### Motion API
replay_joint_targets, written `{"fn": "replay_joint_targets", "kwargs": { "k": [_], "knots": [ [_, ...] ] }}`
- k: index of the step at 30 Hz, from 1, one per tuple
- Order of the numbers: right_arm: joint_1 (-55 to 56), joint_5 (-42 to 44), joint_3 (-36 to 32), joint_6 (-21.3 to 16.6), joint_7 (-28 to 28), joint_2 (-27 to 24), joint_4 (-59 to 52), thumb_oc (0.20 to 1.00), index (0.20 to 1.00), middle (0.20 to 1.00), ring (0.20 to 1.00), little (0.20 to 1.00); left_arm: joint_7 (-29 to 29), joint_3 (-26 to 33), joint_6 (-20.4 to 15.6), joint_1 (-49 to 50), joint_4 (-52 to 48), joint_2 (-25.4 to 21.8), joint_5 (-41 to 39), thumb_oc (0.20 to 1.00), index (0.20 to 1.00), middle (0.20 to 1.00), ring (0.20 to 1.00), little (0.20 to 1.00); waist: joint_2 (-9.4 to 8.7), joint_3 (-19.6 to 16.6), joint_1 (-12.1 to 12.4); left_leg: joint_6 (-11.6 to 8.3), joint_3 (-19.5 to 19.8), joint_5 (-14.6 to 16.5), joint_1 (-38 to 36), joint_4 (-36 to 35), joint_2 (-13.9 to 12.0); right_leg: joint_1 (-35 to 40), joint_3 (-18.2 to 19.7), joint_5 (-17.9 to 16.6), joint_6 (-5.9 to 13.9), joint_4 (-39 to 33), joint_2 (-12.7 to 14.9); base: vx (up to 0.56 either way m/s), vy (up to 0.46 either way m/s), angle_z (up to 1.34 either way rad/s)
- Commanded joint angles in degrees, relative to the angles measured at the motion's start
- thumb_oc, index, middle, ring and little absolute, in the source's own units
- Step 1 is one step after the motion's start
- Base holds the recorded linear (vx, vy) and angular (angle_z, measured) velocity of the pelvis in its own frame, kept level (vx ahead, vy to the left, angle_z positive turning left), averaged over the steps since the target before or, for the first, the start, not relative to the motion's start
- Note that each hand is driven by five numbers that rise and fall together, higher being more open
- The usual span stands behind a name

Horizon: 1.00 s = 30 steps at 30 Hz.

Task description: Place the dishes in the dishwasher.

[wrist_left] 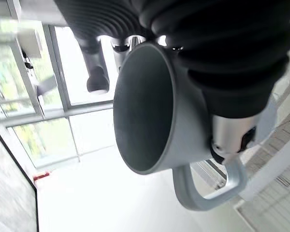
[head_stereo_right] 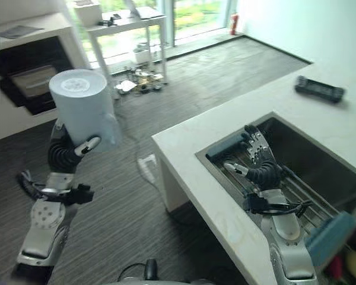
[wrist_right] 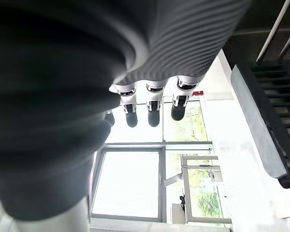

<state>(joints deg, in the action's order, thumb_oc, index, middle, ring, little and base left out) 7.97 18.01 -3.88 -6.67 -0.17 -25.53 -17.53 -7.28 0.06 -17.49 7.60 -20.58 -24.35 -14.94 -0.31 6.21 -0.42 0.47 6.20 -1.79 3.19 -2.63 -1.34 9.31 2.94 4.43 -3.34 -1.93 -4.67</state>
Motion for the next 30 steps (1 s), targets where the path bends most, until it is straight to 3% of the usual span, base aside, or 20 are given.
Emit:
{"fn": "replay_joint_targets", "kwargs": {
  "k": [1, 2, 3, 4, 5, 7, 9, 10, 12, 14, 18, 23, 30],
  "knots": [
    [-2.7, -0.7, -3.6, -3.6, -1.1, -0.7, -3.5, 1.000, 1.000, 1.000, 1.000, 1.000, 2.0, 3.1, -4.5, -4.2, -2.1, -1.9, -3.2, 0.200, 0.200, 0.200, 0.200, 0.200, -1.59, -1.5, -1.7, -2.90, -5.3, 0.4, -4.7, -2.4, -0.7, -3.8, -3.6, -3.3, 7.41, -3.1, 3.3, -0.06, -0.107, 0.76],
    [-2.9, -0.6, -3.6, -3.8, -1.1, -0.8, -3.3, 1.000, 1.000, 1.000, 1.000, 1.000, 2.1, 3.1, -4.6, -4.3, -2.0, -1.9, -3.4, 0.200, 0.200, 0.200, 0.200, 0.200, -1.59, -1.5, -1.7, -3.18, -6.5, 0.3, -4.4, -2.4, -1.2, -3.9, -4.4, -3.2, 7.48, -3.1, 3.5, -0.10, -0.053, 0.91],
    [-3.2, -1.2, -4.2, -4.2, -3.1, -1.3, -2.4, 1.000, 1.000, 1.000, 1.000, 1.000, 4.7, 2.6, -5.7, -5.2, -1.0, -1.9, -5.8, 0.200, 0.200, 0.200, 0.200, 0.200, -1.62, -1.8, -2.3, -4.56, -14.2, 0.4, -4.5, -2.4, -3.6, -3.8, -8.1, -2.5, 7.89, -3.1, 4.5, -0.10, 0.041, 1.23],
    [-3.2, -1.6, -4.9, -4.8, -4.5, -1.6, -1.9, 1.000, 1.000, 1.000, 1.000, 1.000, 6.7, 2.0, -6.5, -6.0, -0.4, -1.7, -7.9, 0.200, 0.200, 0.200, 0.200, 0.200, -1.70, -1.9, -2.9, -5.32, -19.3, -0.4, -4.7, -2.4, -4.9, -4.0, -11.2, -2.7, 7.98, -3.1, 5.5, -0.13, 0.085, 1.75],
    [-3.2, -1.1, -5.4, -5.4, -4.3, -1.9, -1.6, 1.000, 1.000, 1.000, 1.000, 1.000, 6.6, 1.7, -6.9, -6.3, -0.4, -1.6, -8.5, 0.200, 0.200, 0.200, 0.200, 0.200, -1.87, -1.9, -3.3, -5.42, -20.8, -0.4, -4.7, -1.7, -5.1, -4.2, -12.6, -3.1, 7.93, -3.1, 6.1, -0.20, 0.185, 2.34],
    [-3.5, -0.2, -6.6, -5.5, -2.3, -3.0, -2.1, 1.000, 1.000, 1.000, 1.000, 1.000, 4.2, 1.7, -7.3, -5.9, -1.6, -0.7, -8.6, 0.200, 0.200, 0.200, 0.200, 0.200, -2.65, -1.8, -3.5, -5.50, -19.3, 1.3, -3.4, 3.2, -5.6, -4.9, -12.1, -4.7, 7.71, -3.1, 7.6, -0.19, 0.318, 1.95],
    [-3.6, 0.2, -7.0, -5.5, -0.6, -3.4, -2.5, 1.000, 1.000, 1.000, 1.000, 1.000, 2.9, 2.4, -7.5, -5.6, -1.8, -0.2, -8.9, 0.200, 0.200, 0.200, 0.200, 0.200, -1.96, -2.4, -4.2, -5.40, -18.3, 1.6, -5.6, 1.0, -6.3, -5.8, -11.7, -5.2, 8.20, -3.1, 8.3, -0.10, 0.389, 0.77],
    [-3.4, 0.0, -7.2, -5.7, -0.7, -3.3, -2.5, 1.000, 1.000, 1.000, 1.000, 1.000, 3.3, 2.7, -7.5, -5.8, -1.5, -0.1, -9.6, 0.200, 0.200, 0.200, 0.200, 0.200, -1.05, -2.9, -4.4, -5.71, -18.7, 1.0, -7.4, -2.3, -6.9, -6.0, -12.7, -5.2, 8.71, -3.1, 8.8, -0.06, 0.367, 0.49],
    [-3.5, 0.8, -7.0, -6.2, -0.7, -2.9, -2.2, 1.000, 1.000, 1.000, 1.000, 1.000, 3.8, 2.8, -7.8, -6.0, -0.4, -0.4, -10.1, 0.200, 0.200, 0.200, 0.200, 0.200, -0.26, -3.4, -5.0, -6.15, -19.6, 1.5, -7.6, -2.4, -7.5, -6.3, -14.0, -5.5, 9.47, -3.1, 10.1, -0.06, 0.378, 0.43],
    [-3.5, -0.1, -6.6, -6.2, -0.6, -1.9, -2.5, 1.000, 1.000, 1.000, 1.000, 1.000, 3.8, 3.3, -7.6, -5.8, -0.4, -0.7, -10.2, 0.200, 0.200, 0.200, 0.200, 0.200, 0.30, -3.8, -4.5, -6.26, -19.0, 1.7, -7.2, -2.4, -6.9, -6.3, -16.6, -6.7, 11.01, -3.1, 12.4, -0.07, 0.341, 0.64],
    [-3.5, -0.7, -5.0, -5.8, -0.4, -0.4, -4.1, 1.000, 1.000, 1.000, 1.000, 1.000, 3.6, 5.1, -6.8, -5.4, -1.1, -1.4, -10.2, 0.200, 0.200, 0.200, 0.200, 0.200, 0.28, -3.4, -3.3, -4.83, -17.7, 3.3, -8.0, -2.4, -5.2, -6.4, -18.1, -8.5, 12.64, -2.7, 15.2, -0.04, 0.220, 0.38],
    [-4.9, -1.2, -3.8, -4.9, -0.8, -0.6, -4.1, 1.000, 1.000, 1.000, 1.000, 1.000, 2.9, 5.3, -6.0, -6.0, -1.1, -1.8, -10.0, 0.200, 0.200, 0.200, 0.200, 0.200, -0.17, -3.3, -2.4, -4.21, -18.2, 4.1, -8.4, -2.4, -4.7, -6.4, -19.1, -9.3, 13.34, -2.9, 16.4, -0.02, 0.043, 0.11],
    [-5.0, -0.5, -3.5, -4.7, -0.5, -1.6, -3.5, 1.000, 1.000, 1.000, 1.000, 1.000, 1.3, 5.1, -5.7, -6.0, -1.3, -2.0, -9.3, 0.200, 0.200, 0.200, 0.200, 0.200, -0.57, -3.7, -2.8, -4.15, -19.9, 4.0, -8.9, -2.4, -5.3, -6.1, -18.3, -8.5, 13.32, -3.1, 15.3, 0.00, -0.043, -0.15]
  ]
}}
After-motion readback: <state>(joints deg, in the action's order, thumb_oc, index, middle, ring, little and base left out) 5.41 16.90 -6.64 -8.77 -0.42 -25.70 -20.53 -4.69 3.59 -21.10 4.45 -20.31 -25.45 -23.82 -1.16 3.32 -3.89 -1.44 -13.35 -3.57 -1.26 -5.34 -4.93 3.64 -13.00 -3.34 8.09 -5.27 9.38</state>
